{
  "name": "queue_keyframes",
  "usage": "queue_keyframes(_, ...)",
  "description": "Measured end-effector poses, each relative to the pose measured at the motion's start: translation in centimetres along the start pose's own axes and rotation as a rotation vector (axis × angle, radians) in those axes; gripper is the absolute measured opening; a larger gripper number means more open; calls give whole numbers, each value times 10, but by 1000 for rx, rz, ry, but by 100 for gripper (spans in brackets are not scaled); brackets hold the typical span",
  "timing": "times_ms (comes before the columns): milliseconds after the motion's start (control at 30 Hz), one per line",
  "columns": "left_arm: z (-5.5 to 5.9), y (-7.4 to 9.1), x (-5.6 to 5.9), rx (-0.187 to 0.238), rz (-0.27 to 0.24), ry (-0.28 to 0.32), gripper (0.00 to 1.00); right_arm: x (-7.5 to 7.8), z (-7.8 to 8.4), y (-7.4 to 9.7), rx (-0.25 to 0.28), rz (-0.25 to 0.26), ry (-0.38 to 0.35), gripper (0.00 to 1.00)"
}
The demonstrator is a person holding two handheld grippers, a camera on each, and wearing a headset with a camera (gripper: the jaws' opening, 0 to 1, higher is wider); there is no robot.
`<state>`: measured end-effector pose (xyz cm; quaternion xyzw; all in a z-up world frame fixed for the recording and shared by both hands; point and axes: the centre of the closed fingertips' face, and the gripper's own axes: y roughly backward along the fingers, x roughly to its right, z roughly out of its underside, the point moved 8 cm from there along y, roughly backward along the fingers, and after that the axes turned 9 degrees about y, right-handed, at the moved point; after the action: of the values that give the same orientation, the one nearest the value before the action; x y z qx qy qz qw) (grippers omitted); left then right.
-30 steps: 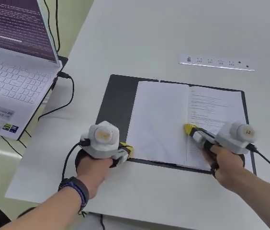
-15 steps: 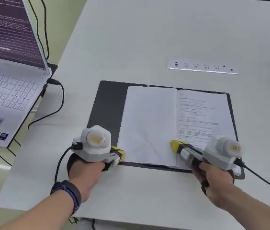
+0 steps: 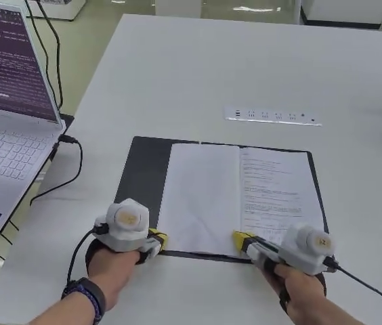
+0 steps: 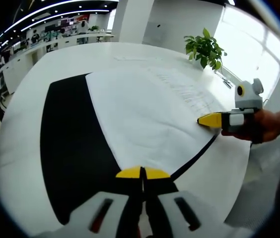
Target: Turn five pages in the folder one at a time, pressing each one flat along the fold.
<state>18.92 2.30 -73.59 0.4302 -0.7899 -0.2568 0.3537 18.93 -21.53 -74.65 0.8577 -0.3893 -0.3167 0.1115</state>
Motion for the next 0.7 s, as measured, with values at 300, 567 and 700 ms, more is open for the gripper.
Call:
queue_keyframes(300, 0, 1, 1, 0, -4, -5, 0, -8, 7, 7, -14, -2, -8, 0)
queue_keyframes(567, 0, 2, 3, -6, -22, 55, 0, -13, 11, 11, -33, -3, -20, 0)
queue_keyframes(700, -1, 2, 5, -14, -32, 68, 0, -19, 15, 15, -57, -24, -12, 0)
